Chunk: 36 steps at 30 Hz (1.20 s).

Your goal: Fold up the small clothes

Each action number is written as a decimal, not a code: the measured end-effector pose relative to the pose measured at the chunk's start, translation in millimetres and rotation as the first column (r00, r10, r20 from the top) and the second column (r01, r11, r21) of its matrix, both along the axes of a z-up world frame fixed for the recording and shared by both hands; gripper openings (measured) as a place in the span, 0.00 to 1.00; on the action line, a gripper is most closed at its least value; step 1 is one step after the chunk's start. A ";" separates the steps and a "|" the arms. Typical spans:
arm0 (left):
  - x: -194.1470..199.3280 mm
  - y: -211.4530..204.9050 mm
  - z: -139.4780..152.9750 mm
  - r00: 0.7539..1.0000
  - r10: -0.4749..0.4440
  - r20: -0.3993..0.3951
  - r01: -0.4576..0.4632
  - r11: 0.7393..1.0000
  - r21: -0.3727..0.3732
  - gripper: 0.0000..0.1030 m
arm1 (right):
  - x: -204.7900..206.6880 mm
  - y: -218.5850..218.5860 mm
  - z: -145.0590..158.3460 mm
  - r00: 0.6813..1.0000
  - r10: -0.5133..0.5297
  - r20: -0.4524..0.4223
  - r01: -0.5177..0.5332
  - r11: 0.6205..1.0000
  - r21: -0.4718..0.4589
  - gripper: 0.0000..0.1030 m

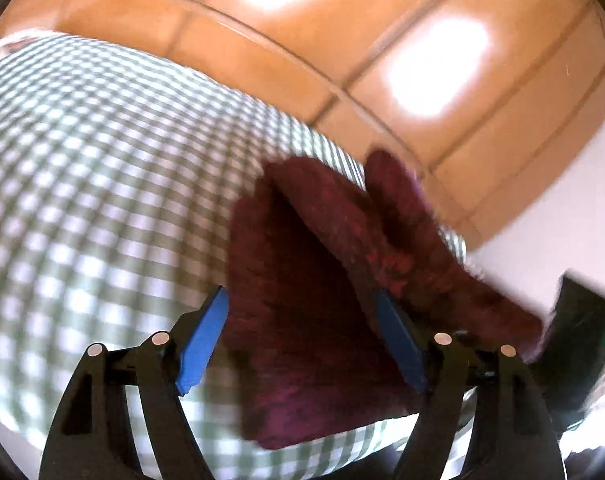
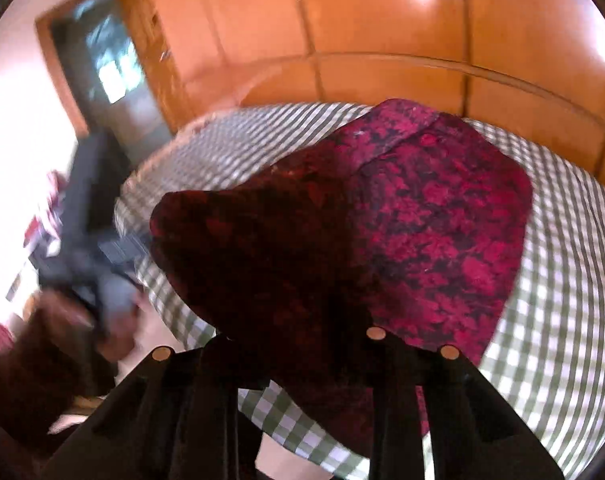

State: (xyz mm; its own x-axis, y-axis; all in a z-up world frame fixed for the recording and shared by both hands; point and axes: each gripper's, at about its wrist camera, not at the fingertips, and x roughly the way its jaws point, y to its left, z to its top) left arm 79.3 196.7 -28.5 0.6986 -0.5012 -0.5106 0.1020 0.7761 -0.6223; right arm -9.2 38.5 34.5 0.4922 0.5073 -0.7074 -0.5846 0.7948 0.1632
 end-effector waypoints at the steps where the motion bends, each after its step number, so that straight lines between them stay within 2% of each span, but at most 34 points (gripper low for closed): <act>1: -3.3 10.1 2.2 1.000 0.009 0.007 -0.009 1.000 -0.029 0.73 | 1.4 10.4 -5.1 1.000 0.011 0.002 -0.011 1.000 -0.025 0.22; 4: -10.7 34.3 9.7 0.999 -0.002 0.046 0.010 0.984 -0.177 0.73 | 1.4 29.3 -17.7 0.999 0.039 0.010 -0.038 0.996 -0.080 0.22; 6: -6.2 36.4 17.3 0.996 -0.031 0.079 0.049 0.972 -0.231 0.73 | -12.1 34.9 -27.1 0.996 0.076 0.054 -0.068 0.988 -0.141 0.22; 9: 16.3 20.7 28.2 0.991 -0.107 0.075 0.122 0.967 -0.223 0.73 | -26.0 39.1 -36.6 0.990 0.101 0.103 -0.079 0.977 -0.199 0.22; 11: 36.1 -1.0 31.3 0.982 -0.184 0.050 0.190 0.966 -0.176 0.77 | -29.8 33.6 -38.7 0.989 0.095 0.115 -0.071 0.978 -0.198 0.22; 13: 54.3 -23.4 28.9 0.974 -0.229 0.002 0.227 0.966 -0.127 0.77 | -37.6 33.6 -36.0 0.987 0.096 0.131 -0.070 0.978 -0.194 0.22; 15: 71.9 -46.7 22.7 0.954 -0.297 -0.053 0.290 0.951 -0.109 0.77 | -39.6 41.1 -38.7 0.985 0.102 0.140 -0.075 0.980 -0.185 0.28; 18: 88.6 -71.9 17.2 0.940 -0.315 -0.135 0.318 0.948 0.007 0.27 | -48.8 31.6 -30.5 0.981 0.143 0.130 -0.126 0.984 -0.129 0.57; 19: 91.4 -74.6 16.7 0.939 -0.316 -0.135 0.319 0.948 0.001 0.23 | -51.2 24.2 -25.1 0.980 0.175 0.094 -0.169 0.983 -0.073 0.72; 20: 91.6 -75.6 18.1 0.940 -0.318 -0.127 0.320 0.947 0.000 0.21 | -54.1 16.9 -20.5 0.978 0.196 0.068 -0.195 0.981 -0.020 0.78; 22: 90.2 -79.7 25.5 0.943 -0.312 -0.119 0.317 0.948 0.031 0.20 | -58.8 -11.4 -4.5 0.971 0.236 0.029 -0.238 0.965 0.115 0.82; 25: 86.2 -77.6 33.6 0.946 -0.309 -0.098 0.317 0.945 0.076 0.19 | -54.5 -60.4 12.7 0.982 0.189 0.008 -0.184 0.940 0.287 0.83; 27: 80.4 -72.2 35.1 0.950 -0.298 -0.093 0.306 0.948 0.089 0.18 | -43.4 -83.6 12.1 0.994 0.108 -0.020 -0.094 0.934 0.343 0.83; 29: 71.6 -65.2 34.3 0.957 -0.276 -0.088 0.284 0.955 0.088 0.18 | -24.2 -93.0 0.4 0.999 -0.001 -0.043 0.013 0.956 0.295 0.76; 32: 58.2 -50.3 27.3 0.970 -0.225 -0.094 0.233 0.968 0.094 0.18 | -7.2 -89.1 -23.3 0.995 -0.042 -0.093 0.063 0.972 0.227 0.66; 34: 46.2 -40.4 15.5 0.978 -0.173 -0.116 0.186 0.976 0.111 0.18 | 2.0 -71.0 -43.7 0.993 -0.044 -0.107 0.062 0.984 0.168 0.65; 36: 39.7 -36.1 -3.3 0.980 -0.119 -0.157 0.141 0.980 0.138 0.20 | 8.1 -53.4 -60.8 0.995 -0.078 -0.068 0.084 0.992 0.098 0.67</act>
